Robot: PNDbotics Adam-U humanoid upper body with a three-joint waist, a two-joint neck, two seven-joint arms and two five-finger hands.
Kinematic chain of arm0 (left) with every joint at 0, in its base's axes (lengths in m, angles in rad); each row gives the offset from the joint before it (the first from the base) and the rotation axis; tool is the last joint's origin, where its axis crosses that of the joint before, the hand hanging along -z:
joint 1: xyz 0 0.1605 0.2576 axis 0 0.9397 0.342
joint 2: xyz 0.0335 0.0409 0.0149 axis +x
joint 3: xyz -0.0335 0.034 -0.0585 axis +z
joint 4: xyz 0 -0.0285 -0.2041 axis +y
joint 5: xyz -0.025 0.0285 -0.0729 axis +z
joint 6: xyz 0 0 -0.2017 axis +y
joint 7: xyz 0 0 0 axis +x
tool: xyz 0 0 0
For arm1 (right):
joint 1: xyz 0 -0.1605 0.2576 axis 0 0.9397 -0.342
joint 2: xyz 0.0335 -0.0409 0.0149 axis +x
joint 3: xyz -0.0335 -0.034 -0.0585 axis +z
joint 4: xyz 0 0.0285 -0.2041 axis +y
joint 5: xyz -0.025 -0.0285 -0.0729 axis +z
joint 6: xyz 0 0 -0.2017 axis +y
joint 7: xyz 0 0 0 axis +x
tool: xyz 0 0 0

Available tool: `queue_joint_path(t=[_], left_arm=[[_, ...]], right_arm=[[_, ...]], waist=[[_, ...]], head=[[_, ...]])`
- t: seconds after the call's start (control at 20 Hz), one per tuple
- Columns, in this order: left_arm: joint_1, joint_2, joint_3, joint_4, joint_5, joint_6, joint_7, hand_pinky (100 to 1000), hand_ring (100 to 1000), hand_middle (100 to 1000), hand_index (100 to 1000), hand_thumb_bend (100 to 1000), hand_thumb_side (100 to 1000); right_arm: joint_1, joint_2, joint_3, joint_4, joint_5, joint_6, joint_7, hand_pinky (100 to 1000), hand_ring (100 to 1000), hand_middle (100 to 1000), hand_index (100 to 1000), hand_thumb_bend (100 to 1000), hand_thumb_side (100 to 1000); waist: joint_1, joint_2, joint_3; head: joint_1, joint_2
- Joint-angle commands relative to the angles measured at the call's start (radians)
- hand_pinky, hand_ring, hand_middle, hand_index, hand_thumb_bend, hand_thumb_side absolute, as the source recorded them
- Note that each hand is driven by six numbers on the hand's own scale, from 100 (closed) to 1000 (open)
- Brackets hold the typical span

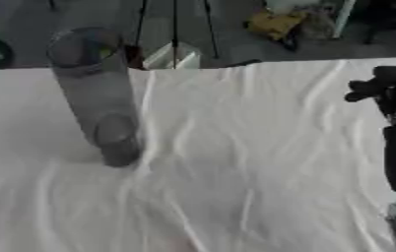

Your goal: Arrange flowers into the vase.

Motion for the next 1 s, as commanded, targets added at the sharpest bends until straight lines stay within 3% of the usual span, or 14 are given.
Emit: queue_joint_path(t=[0.05,1.0], left_arm=[[-0.04,0.003,0.005,0.022,-0.001,-0.011,0.006,100,100,100,100,236,705],[-0.127,-0.082,-0.01,0.066,0.05,0.001,0.054,100,100,100,100,244,719]], right_arm=[[-0.004,-0.024,-0.001,-0.02,0.003,-0.001,0.005,744,547,531,712,100,1000],[-0.008,-0.019,0.011,-0.02,-0.003,0.004,0.022,744,545,529,711,100,1000]], waist=[[0.014,-0.034,-0.004],[0.02,-0.028,-0.029]], head=[[0.004,-0.021],[0.03,-0.021]])
